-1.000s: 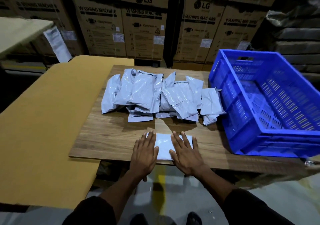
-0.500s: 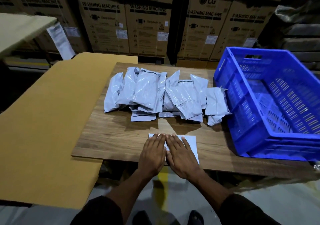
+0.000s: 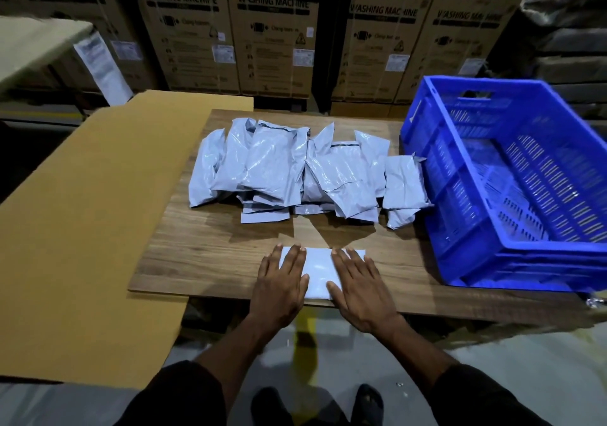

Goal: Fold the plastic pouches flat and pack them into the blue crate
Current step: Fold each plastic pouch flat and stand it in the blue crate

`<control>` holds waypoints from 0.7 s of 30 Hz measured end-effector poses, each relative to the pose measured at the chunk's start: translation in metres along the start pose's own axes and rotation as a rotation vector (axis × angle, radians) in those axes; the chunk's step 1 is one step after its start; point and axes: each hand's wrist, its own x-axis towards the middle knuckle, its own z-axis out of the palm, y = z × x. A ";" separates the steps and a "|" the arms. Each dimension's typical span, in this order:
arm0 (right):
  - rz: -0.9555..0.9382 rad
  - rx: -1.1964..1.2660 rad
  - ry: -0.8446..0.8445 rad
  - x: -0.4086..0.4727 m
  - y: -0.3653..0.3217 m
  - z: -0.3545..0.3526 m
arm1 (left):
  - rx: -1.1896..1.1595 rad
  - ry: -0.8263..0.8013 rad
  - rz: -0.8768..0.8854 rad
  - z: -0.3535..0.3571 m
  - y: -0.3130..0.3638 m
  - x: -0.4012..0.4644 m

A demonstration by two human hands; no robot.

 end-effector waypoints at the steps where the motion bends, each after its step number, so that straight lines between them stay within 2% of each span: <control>1: 0.009 -0.015 -0.016 -0.002 0.005 -0.001 | -0.003 -0.005 -0.003 -0.001 0.001 0.000; 11: 0.066 0.022 -0.098 -0.010 0.015 -0.012 | -0.051 0.014 0.014 -0.004 0.000 -0.004; 13: 0.072 0.039 -0.037 -0.009 0.005 -0.015 | -0.072 0.034 -0.002 -0.008 0.000 -0.005; 15: -0.009 -0.001 0.034 -0.006 -0.007 -0.015 | -0.083 0.059 0.002 -0.007 0.001 -0.007; 18: -0.131 -0.039 0.052 0.003 -0.022 -0.008 | -0.089 0.047 0.009 0.000 -0.002 -0.011; 21: -0.133 -0.027 0.021 0.006 -0.024 -0.002 | -0.068 0.004 0.030 0.005 -0.008 -0.014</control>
